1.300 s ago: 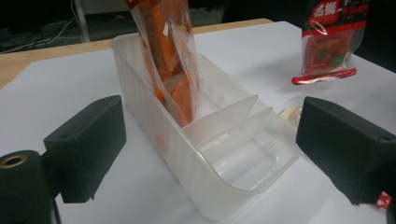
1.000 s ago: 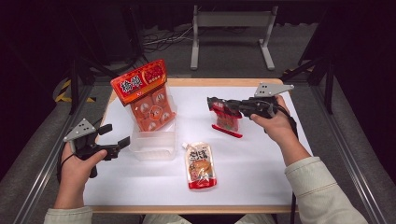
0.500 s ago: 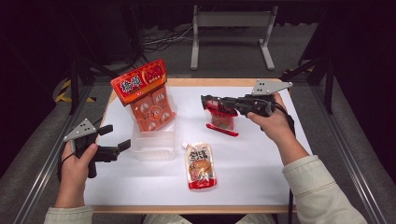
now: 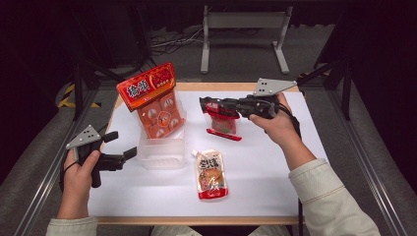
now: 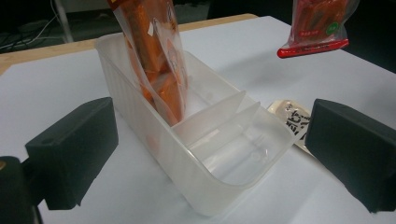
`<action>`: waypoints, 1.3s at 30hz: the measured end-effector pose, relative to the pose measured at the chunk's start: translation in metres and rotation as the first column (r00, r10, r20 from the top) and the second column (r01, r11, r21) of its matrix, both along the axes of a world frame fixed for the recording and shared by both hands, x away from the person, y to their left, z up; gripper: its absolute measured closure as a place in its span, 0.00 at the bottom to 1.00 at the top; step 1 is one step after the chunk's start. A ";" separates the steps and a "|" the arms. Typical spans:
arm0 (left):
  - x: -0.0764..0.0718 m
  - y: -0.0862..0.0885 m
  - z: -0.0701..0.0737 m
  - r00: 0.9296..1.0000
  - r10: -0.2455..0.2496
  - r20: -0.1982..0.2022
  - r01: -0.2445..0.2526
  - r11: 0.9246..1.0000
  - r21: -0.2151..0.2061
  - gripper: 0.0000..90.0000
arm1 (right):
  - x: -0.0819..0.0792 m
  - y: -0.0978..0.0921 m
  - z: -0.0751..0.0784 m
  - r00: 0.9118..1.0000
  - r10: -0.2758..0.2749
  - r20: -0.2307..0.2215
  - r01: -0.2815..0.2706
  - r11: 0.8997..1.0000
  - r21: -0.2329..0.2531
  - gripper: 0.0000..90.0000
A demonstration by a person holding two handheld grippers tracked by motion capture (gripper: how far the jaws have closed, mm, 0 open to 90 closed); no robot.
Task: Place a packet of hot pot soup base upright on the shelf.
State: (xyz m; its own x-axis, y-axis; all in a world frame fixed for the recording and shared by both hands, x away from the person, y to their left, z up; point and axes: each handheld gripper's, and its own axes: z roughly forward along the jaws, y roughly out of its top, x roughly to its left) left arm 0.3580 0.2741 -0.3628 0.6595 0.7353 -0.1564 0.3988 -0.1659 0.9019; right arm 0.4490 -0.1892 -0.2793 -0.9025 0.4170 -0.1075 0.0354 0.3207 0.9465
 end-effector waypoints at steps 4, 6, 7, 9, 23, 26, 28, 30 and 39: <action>-0.001 0.001 0.000 1.000 0.001 -0.002 0.000 1.000 0.006 0.04 | 0.003 0.013 0.002 1.000 0.020 0.004 -0.020 1.000 -0.001 0.97; -0.001 0.001 0.000 1.000 0.001 -0.004 -0.001 1.000 0.006 0.04 | 0.005 0.018 0.002 1.000 0.027 0.006 -0.027 1.000 -0.002 0.97; -0.002 0.002 0.000 1.000 0.001 -0.004 -0.001 1.000 0.005 0.04 | 0.005 0.020 0.002 1.000 0.030 0.006 -0.029 1.000 -0.002 0.97; -0.002 0.002 -0.001 1.000 0.000 -0.004 0.000 1.000 0.007 0.04 | 0.006 0.026 0.003 0.999 0.038 0.010 -0.038 0.999 0.000 0.97; -0.011 0.006 -0.004 1.000 0.012 -0.015 -0.012 1.000 0.011 0.04 | 0.007 0.065 0.008 0.993 0.113 0.035 -0.113 0.994 -0.003 0.97; -0.013 0.006 -0.004 1.000 0.014 -0.015 -0.013 1.000 0.012 0.04 | 0.008 0.071 0.008 0.991 0.124 0.043 -0.124 0.992 -0.008 0.97; -0.014 0.007 -0.004 1.000 0.012 -0.010 -0.012 1.000 0.017 0.03 | 0.008 0.075 0.008 0.990 0.131 0.046 -0.130 0.991 -0.010 0.97; -0.014 0.007 -0.003 1.000 0.012 -0.011 -0.012 1.000 0.013 0.03 | 0.009 0.078 0.007 0.990 0.133 0.046 -0.133 0.991 -0.010 0.97; -0.015 0.007 -0.005 1.000 0.011 -0.017 -0.010 1.000 0.011 0.03 | 0.013 0.098 0.003 0.986 0.158 0.057 -0.157 0.987 -0.015 0.97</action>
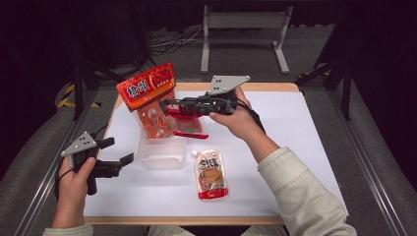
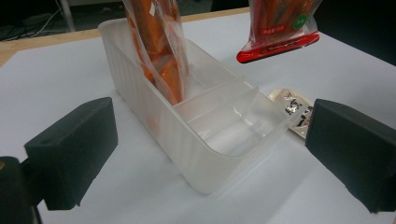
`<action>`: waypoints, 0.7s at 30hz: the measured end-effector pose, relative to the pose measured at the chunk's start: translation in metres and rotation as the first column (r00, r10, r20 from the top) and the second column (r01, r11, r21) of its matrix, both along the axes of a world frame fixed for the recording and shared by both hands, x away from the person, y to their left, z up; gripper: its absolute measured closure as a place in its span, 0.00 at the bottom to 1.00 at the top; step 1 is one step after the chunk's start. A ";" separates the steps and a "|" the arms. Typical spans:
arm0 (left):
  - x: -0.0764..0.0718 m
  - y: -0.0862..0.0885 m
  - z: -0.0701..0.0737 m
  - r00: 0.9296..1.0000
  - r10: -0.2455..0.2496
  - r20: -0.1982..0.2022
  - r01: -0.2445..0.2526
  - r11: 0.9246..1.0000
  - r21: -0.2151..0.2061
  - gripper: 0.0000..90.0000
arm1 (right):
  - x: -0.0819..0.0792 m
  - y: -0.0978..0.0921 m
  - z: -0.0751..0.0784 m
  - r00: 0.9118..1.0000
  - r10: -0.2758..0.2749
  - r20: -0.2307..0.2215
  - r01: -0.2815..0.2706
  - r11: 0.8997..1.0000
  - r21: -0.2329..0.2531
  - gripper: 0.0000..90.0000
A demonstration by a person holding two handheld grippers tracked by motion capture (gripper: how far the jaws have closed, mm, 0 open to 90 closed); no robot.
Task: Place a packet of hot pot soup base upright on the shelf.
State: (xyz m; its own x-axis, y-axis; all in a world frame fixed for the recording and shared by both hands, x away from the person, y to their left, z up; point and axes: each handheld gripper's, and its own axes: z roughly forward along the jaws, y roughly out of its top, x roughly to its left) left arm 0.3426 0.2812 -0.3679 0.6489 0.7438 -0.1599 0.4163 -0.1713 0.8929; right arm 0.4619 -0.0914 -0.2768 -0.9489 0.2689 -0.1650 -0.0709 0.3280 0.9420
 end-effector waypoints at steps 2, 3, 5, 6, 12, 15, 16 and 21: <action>0.000 0.001 0.000 1.000 0.004 0.005 -0.004 1.000 -0.002 0.03 | 0.001 0.005 -0.002 1.000 0.003 0.006 -0.003 1.000 -0.001 0.97; 0.000 0.001 0.000 1.000 0.004 0.004 -0.004 1.000 -0.001 0.03 | 0.001 0.008 -0.003 1.000 0.006 0.009 -0.006 1.000 -0.004 0.97; 0.000 0.001 0.000 1.000 0.005 0.004 -0.005 1.000 -0.004 0.03 | 0.002 0.012 -0.004 1.000 0.011 0.014 -0.011 1.000 -0.008 0.97; 0.001 0.001 0.000 1.000 0.004 0.003 -0.004 1.000 -0.005 0.04 | 0.002 0.015 -0.005 1.000 0.014 0.018 -0.014 1.000 -0.007 0.97; 0.000 0.001 0.001 1.000 0.000 0.005 0.000 1.000 -0.005 0.03 | 0.003 0.024 -0.010 0.999 0.021 0.028 -0.020 1.000 -0.013 0.97; 0.001 0.002 0.000 1.000 0.003 0.005 -0.003 1.000 -0.005 0.03 | 0.003 0.028 -0.012 0.999 0.027 0.038 -0.027 1.000 -0.016 0.97; 0.001 0.003 0.000 1.000 0.003 0.004 -0.003 1.000 -0.004 0.03 | 0.003 0.029 -0.013 0.999 0.032 0.040 -0.032 0.999 -0.014 0.97; 0.000 0.003 0.000 1.000 0.002 0.004 -0.002 1.000 -0.007 0.03 | 0.005 0.036 -0.018 0.998 0.040 0.040 -0.040 0.999 -0.023 0.97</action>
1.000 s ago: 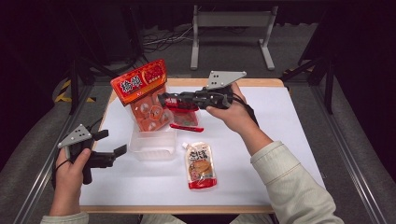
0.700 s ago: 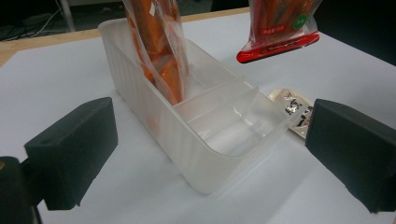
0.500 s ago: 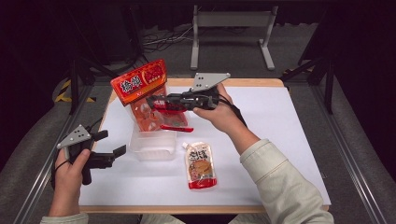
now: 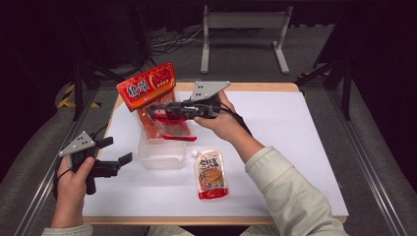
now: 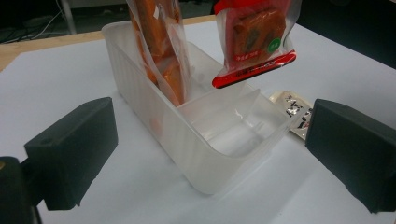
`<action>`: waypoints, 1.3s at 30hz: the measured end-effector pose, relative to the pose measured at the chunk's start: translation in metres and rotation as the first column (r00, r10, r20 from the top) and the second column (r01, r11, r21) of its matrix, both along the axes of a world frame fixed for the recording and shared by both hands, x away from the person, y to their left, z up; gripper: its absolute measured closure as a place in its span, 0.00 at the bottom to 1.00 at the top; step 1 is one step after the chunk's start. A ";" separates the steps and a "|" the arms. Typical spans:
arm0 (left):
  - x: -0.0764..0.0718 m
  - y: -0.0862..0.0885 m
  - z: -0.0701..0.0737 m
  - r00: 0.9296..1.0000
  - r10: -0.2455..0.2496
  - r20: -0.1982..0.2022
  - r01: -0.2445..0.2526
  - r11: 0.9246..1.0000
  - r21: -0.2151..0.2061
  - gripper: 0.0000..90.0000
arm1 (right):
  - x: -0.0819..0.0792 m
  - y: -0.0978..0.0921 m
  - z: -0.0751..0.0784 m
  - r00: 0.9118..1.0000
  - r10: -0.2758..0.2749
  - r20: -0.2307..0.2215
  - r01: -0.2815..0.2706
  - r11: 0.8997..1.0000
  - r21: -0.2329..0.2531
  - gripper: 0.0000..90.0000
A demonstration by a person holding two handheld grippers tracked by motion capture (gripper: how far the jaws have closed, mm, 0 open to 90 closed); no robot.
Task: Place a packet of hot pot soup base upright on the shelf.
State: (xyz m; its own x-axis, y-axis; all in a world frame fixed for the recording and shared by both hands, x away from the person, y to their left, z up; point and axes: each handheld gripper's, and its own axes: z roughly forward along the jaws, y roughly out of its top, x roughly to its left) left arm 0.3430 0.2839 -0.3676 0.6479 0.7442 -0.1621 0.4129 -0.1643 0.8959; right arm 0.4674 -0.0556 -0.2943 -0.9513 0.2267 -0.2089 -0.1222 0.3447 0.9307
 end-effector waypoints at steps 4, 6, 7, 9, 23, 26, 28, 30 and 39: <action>0.000 0.000 -0.001 1.000 0.004 -0.002 -0.004 1.000 0.000 0.03 | 0.001 0.005 -0.003 1.000 0.010 -0.004 -0.010 1.000 -0.002 0.97; 0.000 0.001 -0.001 1.000 0.004 -0.001 -0.004 1.000 0.001 0.03 | 0.002 0.006 -0.004 1.000 0.014 -0.005 -0.014 1.000 -0.004 0.97; 0.000 0.001 -0.001 1.000 0.003 0.001 -0.003 1.000 0.002 0.03 | 0.002 0.007 -0.005 1.000 0.016 -0.006 -0.016 1.000 -0.005 0.97; -0.002 0.001 -0.001 1.000 0.003 -0.003 -0.003 1.000 0.005 0.03 | 0.002 0.010 -0.007 1.000 0.022 -0.008 -0.022 1.000 -0.008 0.97; -0.003 0.001 -0.002 1.000 0.004 -0.003 -0.004 1.000 0.010 0.03 | 0.002 0.030 -0.016 0.999 0.045 -0.007 -0.045 0.999 -0.026 0.96; -0.002 0.000 -0.002 1.000 0.003 -0.006 -0.003 1.000 0.002 0.03 | 0.002 0.032 -0.016 0.999 0.041 -0.003 -0.041 0.999 -0.028 0.96; -0.001 -0.001 -0.003 1.000 0.000 -0.007 0.000 1.000 0.004 0.03 | 0.003 0.032 -0.017 0.999 0.034 -0.004 -0.034 0.999 -0.023 0.96; 0.000 -0.001 -0.003 1.000 -0.004 -0.006 0.004 1.000 0.006 0.03 | 0.003 0.033 -0.018 0.999 0.031 -0.006 -0.031 0.999 -0.021 0.96; 0.001 -0.002 -0.003 1.000 -0.005 -0.009 0.005 1.000 0.006 0.03 | 0.002 0.037 -0.024 0.999 0.033 -0.023 -0.034 0.999 -0.013 0.96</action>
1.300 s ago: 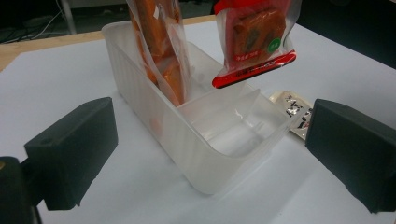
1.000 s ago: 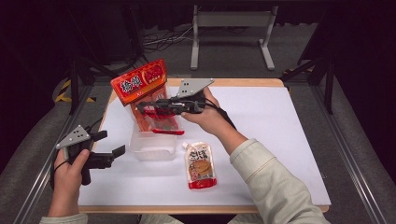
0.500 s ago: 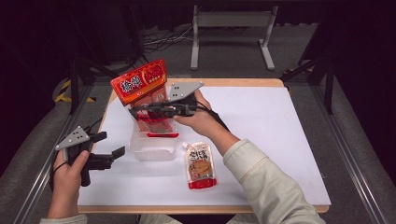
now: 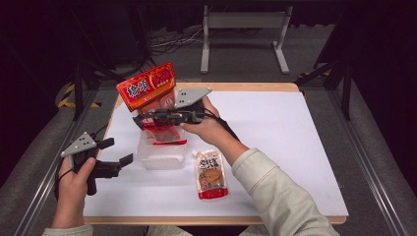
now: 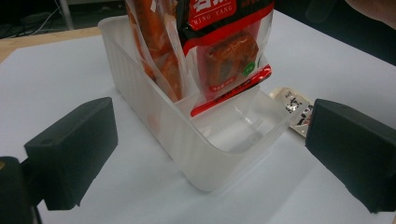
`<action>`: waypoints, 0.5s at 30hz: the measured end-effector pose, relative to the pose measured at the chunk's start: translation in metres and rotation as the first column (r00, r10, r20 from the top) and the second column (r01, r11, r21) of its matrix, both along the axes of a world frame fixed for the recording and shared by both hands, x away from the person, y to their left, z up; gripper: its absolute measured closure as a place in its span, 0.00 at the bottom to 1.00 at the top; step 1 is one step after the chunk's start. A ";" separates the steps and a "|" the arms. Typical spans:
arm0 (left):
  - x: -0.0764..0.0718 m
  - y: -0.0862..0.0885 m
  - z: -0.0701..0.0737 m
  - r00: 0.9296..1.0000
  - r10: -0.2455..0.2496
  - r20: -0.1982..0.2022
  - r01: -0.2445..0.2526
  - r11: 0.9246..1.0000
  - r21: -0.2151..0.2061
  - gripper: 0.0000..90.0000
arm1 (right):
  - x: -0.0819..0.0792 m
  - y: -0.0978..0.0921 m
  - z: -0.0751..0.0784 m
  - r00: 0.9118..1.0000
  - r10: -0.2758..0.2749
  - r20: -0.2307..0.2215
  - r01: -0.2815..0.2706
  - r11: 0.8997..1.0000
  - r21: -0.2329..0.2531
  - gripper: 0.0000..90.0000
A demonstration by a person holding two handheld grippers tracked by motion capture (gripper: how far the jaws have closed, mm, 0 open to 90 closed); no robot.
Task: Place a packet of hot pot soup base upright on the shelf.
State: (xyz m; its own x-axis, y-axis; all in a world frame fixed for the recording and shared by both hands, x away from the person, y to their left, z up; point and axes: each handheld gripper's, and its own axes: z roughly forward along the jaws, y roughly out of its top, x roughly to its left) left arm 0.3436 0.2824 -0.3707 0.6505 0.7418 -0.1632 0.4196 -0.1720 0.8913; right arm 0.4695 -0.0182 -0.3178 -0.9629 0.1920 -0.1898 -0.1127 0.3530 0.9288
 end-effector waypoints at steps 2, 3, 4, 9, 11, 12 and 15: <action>0.000 0.000 0.000 1.000 0.000 0.000 0.000 1.000 0.001 0.03 | 0.000 0.001 -0.003 1.000 0.002 -0.003 -0.002 1.000 -0.005 0.96; 0.000 0.000 0.000 1.000 0.000 0.000 0.000 1.000 -0.001 0.03 | 0.000 0.001 -0.004 1.000 0.002 -0.006 -0.002 1.000 -0.005 0.96; 0.000 0.001 0.000 1.000 0.002 -0.001 -0.002 1.000 -0.001 0.03 | 0.000 0.001 -0.006 1.000 0.002 -0.008 -0.002 1.000 -0.005 0.96; 0.001 0.001 -0.001 1.000 0.005 -0.005 -0.005 1.000 -0.003 0.03 | 0.000 -0.001 -0.015 0.999 -0.004 -0.033 0.004 1.000 0.000 0.95; 0.002 0.000 -0.001 1.000 0.002 -0.003 -0.002 1.000 -0.001 0.03 | 0.001 -0.002 -0.019 0.999 -0.007 -0.041 0.007 1.000 -0.003 0.95; 0.002 0.000 -0.001 1.000 -0.002 -0.006 0.002 1.000 0.003 0.03 | 0.001 -0.004 -0.020 0.999 -0.010 -0.047 0.010 1.000 0.003 0.95; 0.002 -0.002 -0.001 1.000 -0.004 -0.007 0.004 1.000 0.002 0.03 | 0.001 -0.008 -0.020 0.998 -0.012 -0.057 0.013 1.000 0.018 0.94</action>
State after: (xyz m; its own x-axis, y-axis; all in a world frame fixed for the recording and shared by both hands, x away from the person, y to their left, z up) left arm 0.3459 0.2805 -0.3720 0.6526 0.7393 -0.1660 0.4248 -0.1755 0.8881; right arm 0.4705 -0.0266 -0.3376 -0.9695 0.2072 -0.1308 -0.0547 0.3371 0.9399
